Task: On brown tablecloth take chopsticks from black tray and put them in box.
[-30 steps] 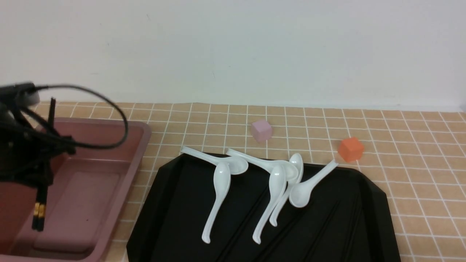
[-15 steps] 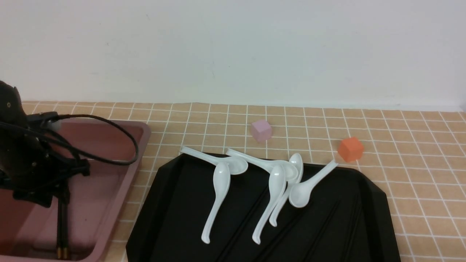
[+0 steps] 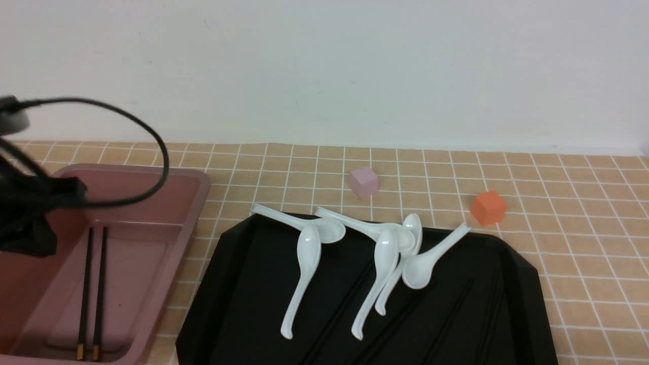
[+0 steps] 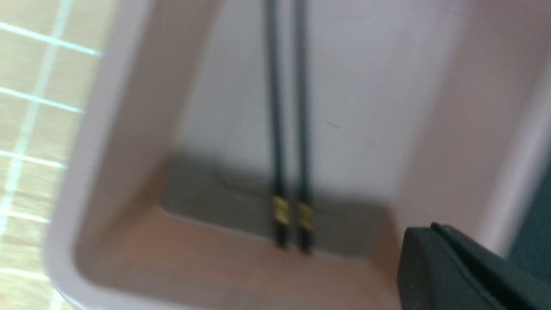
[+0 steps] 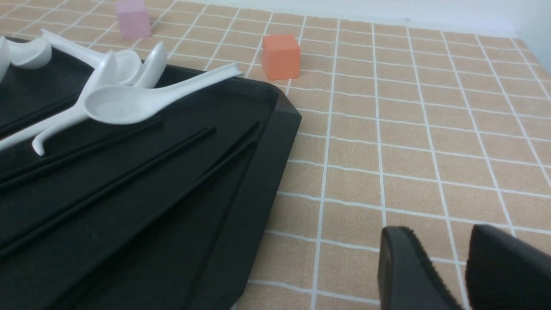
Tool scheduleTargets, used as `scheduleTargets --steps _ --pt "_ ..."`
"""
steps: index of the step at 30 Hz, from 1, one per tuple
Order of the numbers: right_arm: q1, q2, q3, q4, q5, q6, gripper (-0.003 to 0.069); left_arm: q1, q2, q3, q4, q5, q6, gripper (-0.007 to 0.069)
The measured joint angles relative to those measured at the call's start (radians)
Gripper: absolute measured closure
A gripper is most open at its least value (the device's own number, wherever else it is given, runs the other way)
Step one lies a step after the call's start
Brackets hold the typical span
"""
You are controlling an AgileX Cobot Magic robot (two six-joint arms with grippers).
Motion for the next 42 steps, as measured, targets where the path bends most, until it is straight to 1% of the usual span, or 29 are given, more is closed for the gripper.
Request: scheduleTargets --steps 2,4,5,6,8,9,11,12,14,15,16,19,20,21,23,28,32,38,42 --pt "0.0 0.0 0.0 0.0 0.0 0.0 0.0419 0.0 -0.091 0.055 -0.063 0.008 0.059 0.0637" --pt "0.0 0.0 0.0 0.0 0.0 0.0 0.0419 0.0 -0.213 0.14 -0.151 0.009 0.136 0.0637" --pt "0.0 0.0 0.0 0.0 0.0 0.0 0.0419 0.0 -0.213 0.14 -0.151 0.009 0.136 0.0637" --pt "0.0 0.0 0.0 0.0 0.0 0.0 0.0419 0.0 -0.318 0.222 -0.242 -0.006 0.203 0.0637" --pt "0.0 0.0 0.0 0.0 0.0 0.0 0.0419 0.0 -0.41 0.3 -0.332 -0.039 0.274 0.0637" --pt "0.0 0.0 0.0 0.0 0.0 0.0 0.0419 0.0 -0.477 0.361 -0.403 -0.075 0.333 0.0637" --pt "0.0 0.0 0.0 0.0 0.0 0.0 0.0419 0.0 -0.571 0.451 -0.507 -0.128 0.413 0.0637" --pt "0.0 0.0 0.0 0.0 0.0 0.0 0.0419 0.0 -0.618 0.499 -0.566 -0.17 0.471 0.0637" --pt "0.0 0.0 0.0 0.0 0.0 0.0 0.0419 0.0 -0.692 0.579 -0.67 -0.236 0.549 0.0637" --pt "0.0 0.0 0.0 0.0 0.0 0.0 0.0419 0.0 -0.72 0.612 -0.716 -0.272 0.576 0.0637" --pt "0.0 0.0 0.0 0.0 0.0 0.0 0.0419 0.0 -0.763 0.662 -0.793 -0.313 0.619 0.0637" --pt "0.0 0.0 0.0 0.0 0.0 0.0 0.0419 0.0 -0.826 0.737 -0.924 -0.379 0.679 0.0637" --pt "0.0 0.0 0.0 0.0 0.0 0.0 0.0419 0.0 -0.826 0.737 -0.924 -0.379 0.679 0.0637" --pt "0.0 0.0 0.0 0.0 0.0 0.0 0.0419 0.0 -0.842 0.759 -0.966 -0.393 0.689 0.0637" --pt "0.0 0.0 0.0 0.0 0.0 0.0 0.0419 0.0 -0.848 0.774 -0.988 -0.397 0.694 0.0637" --pt "0.0 0.0 0.0 0.0 0.0 0.0 0.0419 0.0 -0.853 0.782 -0.99 -0.404 0.698 0.0637" --pt "0.0 0.0 0.0 0.0 0.0 0.0 0.0419 0.0 -0.853 0.782 -0.989 -0.448 0.72 0.0637" --pt "0.0 0.0 0.0 0.0 0.0 0.0 0.0419 0.0 -0.853 0.782 -0.936 -0.564 0.775 0.0637" --pt "0.0 0.0 0.0 0.0 0.0 0.0 0.0419 0.0 -0.86 0.786 -0.896 -0.591 0.792 0.0637"
